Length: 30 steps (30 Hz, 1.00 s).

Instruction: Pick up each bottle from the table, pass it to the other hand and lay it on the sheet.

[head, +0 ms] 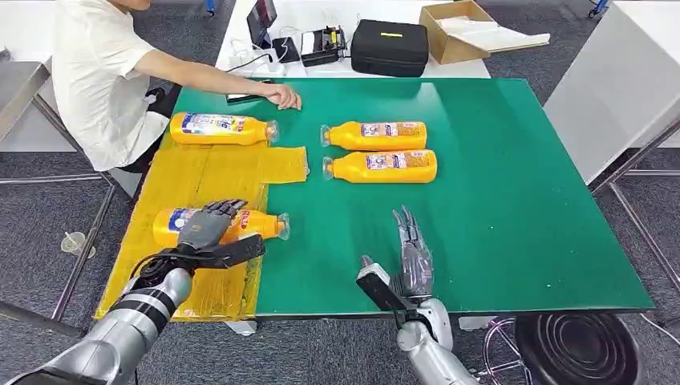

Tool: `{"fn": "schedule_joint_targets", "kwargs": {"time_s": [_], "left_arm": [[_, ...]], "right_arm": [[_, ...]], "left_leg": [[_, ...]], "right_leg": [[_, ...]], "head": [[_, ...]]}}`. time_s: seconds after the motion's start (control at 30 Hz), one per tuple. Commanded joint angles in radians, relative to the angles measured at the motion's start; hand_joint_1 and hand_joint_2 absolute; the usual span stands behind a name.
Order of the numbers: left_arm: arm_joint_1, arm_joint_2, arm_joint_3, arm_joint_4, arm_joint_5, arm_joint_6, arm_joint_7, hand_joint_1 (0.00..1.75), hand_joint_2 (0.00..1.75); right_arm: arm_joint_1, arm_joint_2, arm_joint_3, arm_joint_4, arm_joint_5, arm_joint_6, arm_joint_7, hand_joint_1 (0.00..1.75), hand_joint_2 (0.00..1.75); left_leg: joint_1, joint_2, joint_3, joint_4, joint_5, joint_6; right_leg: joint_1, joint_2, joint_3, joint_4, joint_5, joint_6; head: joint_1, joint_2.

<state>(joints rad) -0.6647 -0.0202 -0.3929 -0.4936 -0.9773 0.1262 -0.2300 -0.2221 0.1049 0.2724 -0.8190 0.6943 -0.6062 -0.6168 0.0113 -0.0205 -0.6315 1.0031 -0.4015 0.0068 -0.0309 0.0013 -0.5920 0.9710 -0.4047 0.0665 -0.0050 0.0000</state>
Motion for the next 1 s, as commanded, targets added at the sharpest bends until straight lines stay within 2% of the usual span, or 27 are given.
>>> {"fn": "schedule_joint_targets", "kwargs": {"time_s": [0.03, 0.07, 0.23, 0.33, 0.43, 0.57, 0.67, 0.7, 0.77, 0.83, 1.0], "left_arm": [[-0.01, 0.022, 0.003, 0.094, 0.036, -0.123, -0.063, 0.0, 1.75], [-0.004, 0.031, -0.001, 0.089, 0.054, -0.155, -0.09, 0.0, 0.0], [0.026, 0.075, -0.003, 0.058, 0.141, -0.275, -0.197, 0.0, 0.0], [0.039, 0.082, -0.005, 0.041, 0.167, -0.276, -0.216, 0.0, 0.0], [0.044, 0.08, -0.007, 0.026, 0.186, -0.281, -0.221, 0.0, 0.0], [0.097, 0.09, -0.048, -0.114, 0.238, -0.203, -0.256, 0.0, 0.0], [0.173, 0.082, -0.068, -0.317, 0.281, -0.126, -0.22, 0.0, 0.0], [0.21, 0.076, -0.068, -0.404, 0.315, -0.121, -0.205, 0.0, 0.0], [0.242, 0.073, -0.082, -0.477, 0.33, -0.118, -0.171, 0.0, 0.0], [0.243, 0.075, -0.082, -0.477, 0.33, -0.118, -0.172, 0.0, 0.0], [0.243, 0.083, -0.081, -0.474, 0.33, -0.118, -0.172, 0.0, 0.0]], "right_arm": [[-0.055, -0.01, 0.024, 0.096, -0.015, -0.04, -0.021, 0.0, 1.75], [-0.058, -0.01, 0.026, 0.104, -0.02, -0.042, -0.028, 0.0, 1.75], [-0.072, -0.006, 0.035, 0.136, -0.039, -0.045, -0.056, 0.0, 1.75], [-0.078, -0.004, 0.036, 0.148, -0.047, -0.047, -0.064, 0.0, 1.75], [-0.078, -0.005, 0.037, 0.148, -0.047, -0.051, -0.065, 0.0, 1.75], [-0.07, -0.009, 0.041, 0.139, -0.036, -0.075, -0.053, 0.0, 1.75], [-0.049, -0.029, 0.011, 0.096, 0.093, -0.092, 0.017, 0.0, 1.75], [-0.05, -0.039, 0.002, 0.093, 0.139, -0.092, 0.053, 0.0, 1.75], [-0.052, -0.056, 0.008, 0.083, 0.146, -0.08, 0.075, 0.0, 1.75], [-0.053, -0.056, 0.008, 0.082, 0.146, -0.079, 0.075, 0.0, 1.75], [-0.052, -0.054, 0.009, 0.081, 0.146, -0.081, 0.076, 0.0, 1.75]], "left_leg": [[0.001, 0.005, 0.005, 0.0, -0.002, 0.0], [0.0, 0.004, 0.005, -0.001, -0.002, 0.0], [0.0, 0.006, 0.008, -0.002, -0.002, 0.0], [-0.001, 0.002, 0.009, -0.002, -0.001, 0.0], [0.001, 0.006, 0.011, -0.002, -0.001, 0.0], [0.0, 0.002, 0.012, -0.002, -0.001, 0.0], [0.0, 0.004, 0.013, -0.002, -0.002, 0.0], [-0.001, 0.0, 0.011, -0.002, 0.0, 0.0], [0.0, 0.0, 0.01, -0.001, -0.001, 0.001], [0.001, 0.002, 0.011, 0.001, -0.003, 0.001], [0.0, 0.001, 0.003, 0.0, -0.001, 0.0]], "right_leg": [[0.002, 0.003, 0.004, -0.001, -0.001, -0.004], [0.001, 0.003, 0.004, -0.001, 0.0, -0.003], [0.001, 0.004, 0.007, -0.002, 0.0, -0.004], [0.0, 0.001, 0.009, -0.001, -0.001, -0.002], [0.002, 0.004, 0.011, -0.003, 0.0, -0.005], [0.0, 0.001, 0.012, -0.002, -0.001, -0.003], [0.001, 0.002, 0.013, -0.002, -0.001, -0.005], [0.0, -0.001, 0.011, -0.001, -0.001, -0.002], [0.0, -0.002, 0.01, -0.001, -0.002, -0.003], [0.002, -0.001, 0.011, -0.001, -0.003, -0.005], [0.001, 0.0, 0.002, 0.0, -0.001, -0.003]], "head": [[0.0, 0.0], [0.0, 0.0], [0.0, 0.0], [0.0, 0.0], [0.0, 0.0], [0.0, 0.0], [0.0, 0.0], [0.0, 0.0], [0.0, 0.0], [0.0, 0.0], [0.0, 0.0]]}}
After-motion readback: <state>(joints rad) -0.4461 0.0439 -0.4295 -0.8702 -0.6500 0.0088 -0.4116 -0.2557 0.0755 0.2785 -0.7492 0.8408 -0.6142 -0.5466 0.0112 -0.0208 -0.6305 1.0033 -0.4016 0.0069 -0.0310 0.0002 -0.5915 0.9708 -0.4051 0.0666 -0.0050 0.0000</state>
